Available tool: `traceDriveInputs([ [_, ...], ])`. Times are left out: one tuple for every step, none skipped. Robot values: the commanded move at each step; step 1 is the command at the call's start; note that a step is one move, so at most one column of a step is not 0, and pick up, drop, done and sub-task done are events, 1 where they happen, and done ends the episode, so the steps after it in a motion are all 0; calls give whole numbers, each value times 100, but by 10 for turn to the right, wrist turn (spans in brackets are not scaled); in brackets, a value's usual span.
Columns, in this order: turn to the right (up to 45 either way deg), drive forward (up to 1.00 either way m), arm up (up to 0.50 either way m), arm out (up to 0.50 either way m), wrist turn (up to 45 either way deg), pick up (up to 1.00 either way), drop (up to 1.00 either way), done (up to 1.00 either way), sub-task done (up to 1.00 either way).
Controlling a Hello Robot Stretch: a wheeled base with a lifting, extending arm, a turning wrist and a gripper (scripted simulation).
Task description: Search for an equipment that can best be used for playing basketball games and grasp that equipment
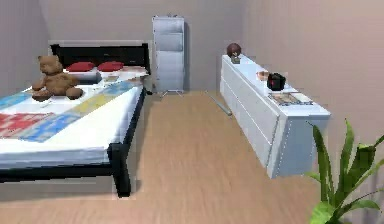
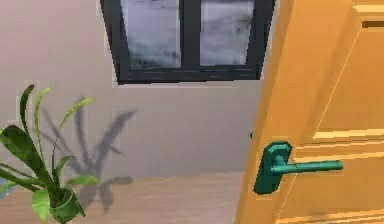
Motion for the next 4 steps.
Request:
traceDriveInputs([
  [0, 100, 0, 0, 0, 0, 0, 0, 0],
  [0, 100, 0, 0, 0, 0, 0, 0, 0],
  [30, 0, 0, 0, 0, 0, 0, 0, 0],
  [0, 55, 0, 0, 0, 0, 0, 0, 0],
])
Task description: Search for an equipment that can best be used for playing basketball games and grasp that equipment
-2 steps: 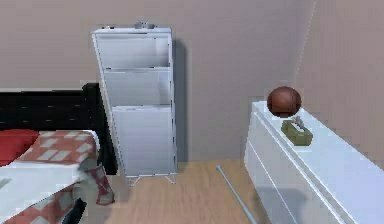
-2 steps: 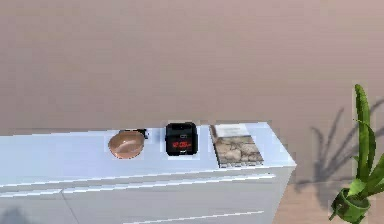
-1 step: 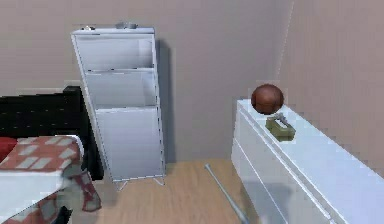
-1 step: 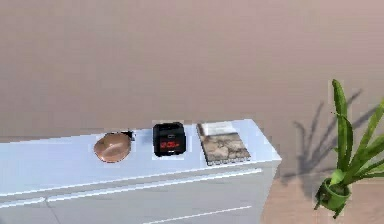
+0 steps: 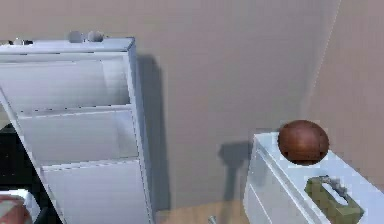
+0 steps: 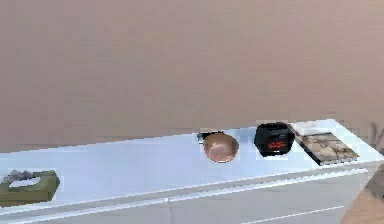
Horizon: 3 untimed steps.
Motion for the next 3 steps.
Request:
traceDriveInputs([
  [-450, 0, 0, 0, 0, 0, 0, 0, 0],
  [-120, 0, 0, 0, 0, 0, 0, 0, 0],
  [450, 0, 0, 0, 0, 0, 0, 0, 0],
])
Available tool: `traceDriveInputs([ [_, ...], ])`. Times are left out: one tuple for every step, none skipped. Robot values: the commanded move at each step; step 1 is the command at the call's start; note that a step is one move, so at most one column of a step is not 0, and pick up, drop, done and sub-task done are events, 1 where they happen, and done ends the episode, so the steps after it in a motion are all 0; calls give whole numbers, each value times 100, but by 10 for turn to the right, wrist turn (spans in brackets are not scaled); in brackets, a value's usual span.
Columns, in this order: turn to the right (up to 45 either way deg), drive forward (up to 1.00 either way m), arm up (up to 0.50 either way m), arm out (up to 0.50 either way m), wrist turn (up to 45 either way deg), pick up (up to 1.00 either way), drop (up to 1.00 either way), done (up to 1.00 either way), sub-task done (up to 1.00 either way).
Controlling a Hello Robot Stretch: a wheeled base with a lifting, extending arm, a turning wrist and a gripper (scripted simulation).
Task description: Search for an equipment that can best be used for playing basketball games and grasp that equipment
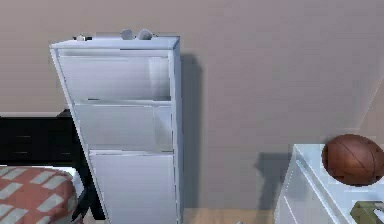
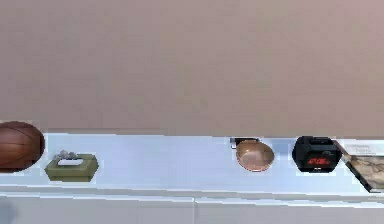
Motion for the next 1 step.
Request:
traceDriveInputs([
  [150, 0, 0, 0, 0, 0, 0, 0, 0],
])
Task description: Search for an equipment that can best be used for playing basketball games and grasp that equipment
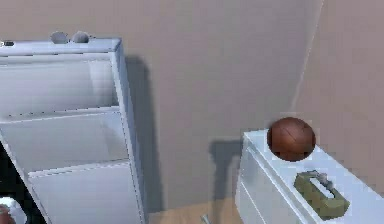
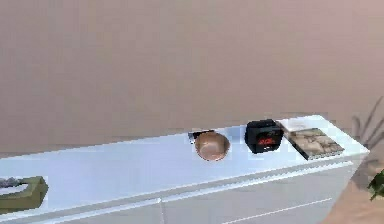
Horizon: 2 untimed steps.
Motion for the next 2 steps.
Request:
traceDriveInputs([
  [0, 55, 0, 0, 0, 0, 0, 0, 0],
  [-300, 0, 0, 0, 0, 0, 0, 0, 0],
])
